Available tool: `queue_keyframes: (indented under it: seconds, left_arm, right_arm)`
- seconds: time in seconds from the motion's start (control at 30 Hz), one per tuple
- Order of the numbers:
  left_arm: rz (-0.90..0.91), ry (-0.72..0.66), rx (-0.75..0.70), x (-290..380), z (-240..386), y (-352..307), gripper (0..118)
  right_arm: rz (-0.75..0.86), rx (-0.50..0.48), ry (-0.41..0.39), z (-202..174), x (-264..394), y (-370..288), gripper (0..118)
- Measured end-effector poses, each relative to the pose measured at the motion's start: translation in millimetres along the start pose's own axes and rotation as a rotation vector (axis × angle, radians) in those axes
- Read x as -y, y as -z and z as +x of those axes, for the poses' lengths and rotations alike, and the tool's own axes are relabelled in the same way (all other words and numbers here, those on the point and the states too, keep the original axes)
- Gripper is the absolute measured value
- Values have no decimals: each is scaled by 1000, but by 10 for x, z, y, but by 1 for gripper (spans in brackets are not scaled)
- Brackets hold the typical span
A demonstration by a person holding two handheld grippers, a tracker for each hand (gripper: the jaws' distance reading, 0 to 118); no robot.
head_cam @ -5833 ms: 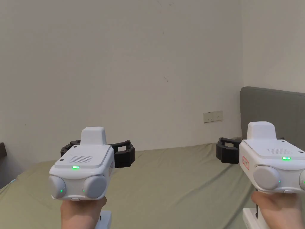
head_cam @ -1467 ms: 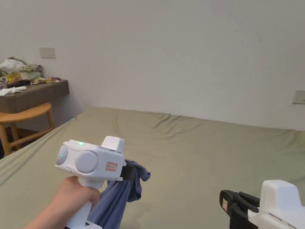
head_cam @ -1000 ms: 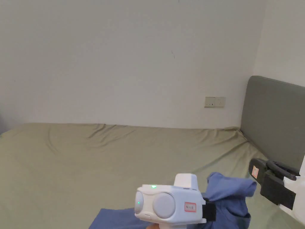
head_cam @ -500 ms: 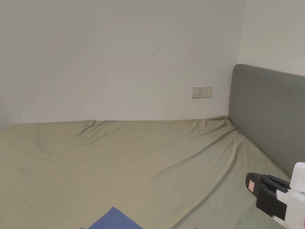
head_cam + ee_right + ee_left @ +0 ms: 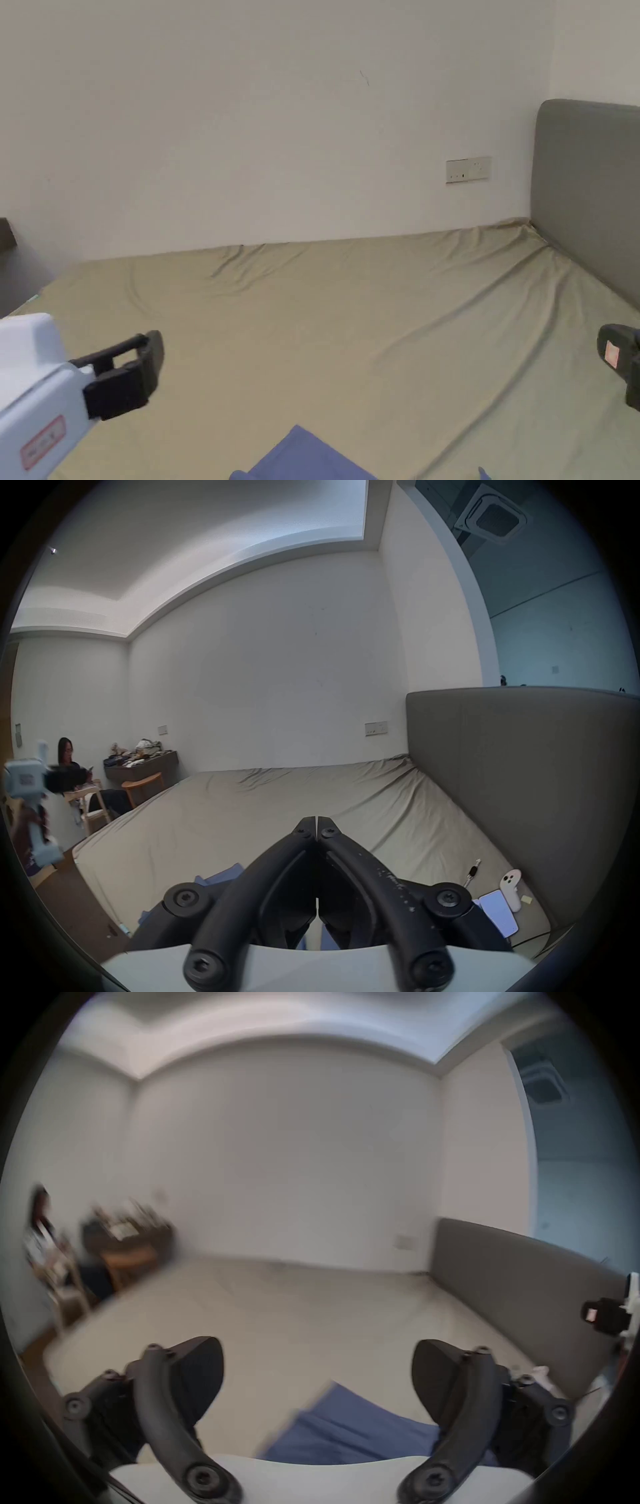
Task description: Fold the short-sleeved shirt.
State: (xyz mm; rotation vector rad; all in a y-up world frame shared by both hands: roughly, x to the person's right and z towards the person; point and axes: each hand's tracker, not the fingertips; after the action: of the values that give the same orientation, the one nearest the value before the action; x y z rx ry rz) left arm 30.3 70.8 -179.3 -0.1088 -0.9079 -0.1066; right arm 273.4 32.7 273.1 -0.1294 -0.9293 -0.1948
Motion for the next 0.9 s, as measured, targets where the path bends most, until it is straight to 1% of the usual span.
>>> queue_keyframes:
  seconds: [0.03,0.07,0.1,0.17,0.23,0.33,0.47,0.5,0.6,0.67,0.7,0.73,0.77,0.8,0.83,0.87,0.9]
  left_arm:
    - [15,1,-26,-71,-134,-126,29]
    - [39,4,-43,-93,-232,-227,7]
    - [49,-4,-58,-100,-272,-303,0]
    - [65,-31,-114,-59,-401,-420,0]
    - [41,-35,-104,-23,-458,-446,0]
    - [47,-25,-117,32,-482,-474,0]
    - [42,-15,-117,52,-435,-341,0]
    - [28,-21,-102,59,-435,-254,0]
    - [-67,-48,35,234,-317,107,0]
    - [-207,-106,129,410,-219,537,0]
    - [-249,-126,174,522,-159,750,0]
    - [-277,-114,191,665,-68,1007,0]
    - [-352,-68,191,817,22,1307,0]
    - [-419,-38,209,963,109,1553,5]
    - [-503,-31,278,1150,203,1844,29]
    - [-574,-46,319,1349,303,2100,70]
    - [-643,-29,337,1523,349,2330,112]
  right_arm:
    - [10,15,-7,-4,-1,18,0]
    - [18,34,-9,-12,-4,37,0]
    - [21,45,-9,-17,-8,52,0]
    - [34,60,20,-23,-11,65,0]
    - [39,58,33,-30,-20,78,0]
    - [46,77,24,-72,-47,74,0]
    - [58,86,8,-94,-85,89,0]
    - [57,86,6,-89,-86,107,0]
    - [38,84,11,-57,-39,169,1]
    - [12,94,5,-31,37,241,0]
    - [-3,96,0,-16,74,282,0]
    - [-22,99,0,4,120,334,0]
    - [-41,105,3,26,168,388,0]
    - [-58,109,9,47,209,434,0]
    - [-77,111,13,72,252,490,0]
    - [-89,117,16,93,294,543,0]
    - [-103,123,16,110,327,587,0]
